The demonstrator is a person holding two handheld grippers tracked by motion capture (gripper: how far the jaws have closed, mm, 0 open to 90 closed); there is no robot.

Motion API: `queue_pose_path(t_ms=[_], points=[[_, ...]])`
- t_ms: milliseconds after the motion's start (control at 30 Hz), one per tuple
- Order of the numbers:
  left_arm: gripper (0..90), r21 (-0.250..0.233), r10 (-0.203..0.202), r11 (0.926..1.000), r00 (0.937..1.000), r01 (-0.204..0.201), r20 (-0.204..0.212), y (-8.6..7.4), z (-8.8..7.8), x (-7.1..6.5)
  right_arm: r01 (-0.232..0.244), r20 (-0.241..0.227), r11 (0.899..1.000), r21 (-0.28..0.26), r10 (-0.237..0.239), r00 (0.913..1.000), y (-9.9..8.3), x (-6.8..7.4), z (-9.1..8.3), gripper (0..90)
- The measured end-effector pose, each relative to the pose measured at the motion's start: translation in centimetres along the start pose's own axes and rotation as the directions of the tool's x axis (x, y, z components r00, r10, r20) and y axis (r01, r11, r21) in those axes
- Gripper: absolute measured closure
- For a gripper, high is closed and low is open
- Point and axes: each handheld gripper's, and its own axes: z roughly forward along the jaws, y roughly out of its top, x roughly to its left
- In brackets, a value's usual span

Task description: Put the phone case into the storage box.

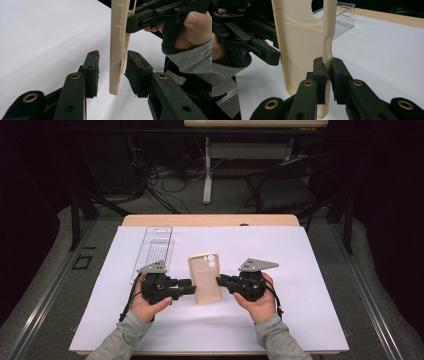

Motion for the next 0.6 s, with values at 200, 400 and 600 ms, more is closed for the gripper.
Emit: queue_pose_path(t_ms=[200,400,600], points=[[61.6,-0.010,0.036,0.9993,0.9992,-0.037,-0.017,-0.02,0.16,-0.05,-0.005,0.019,1.000,-0.013,0.005,0.9998,0.05,-0.30,-0.29,83.1],[62.1,-0.023,0.054,0.9982,0.9977,-0.055,-0.042,0.01,0.03,-0.04,-0.001,0.037,1.000,-0.020,0.001,0.9993,0.12,-0.53,-0.57,83.1],[62.2,-0.032,0.067,0.9971,0.9965,-0.069,-0.049,0.06,-0.12,0.01,0.001,0.054,1.000,-0.021,0.000,0.9986,0.14,-0.67,-0.70,83.1]])
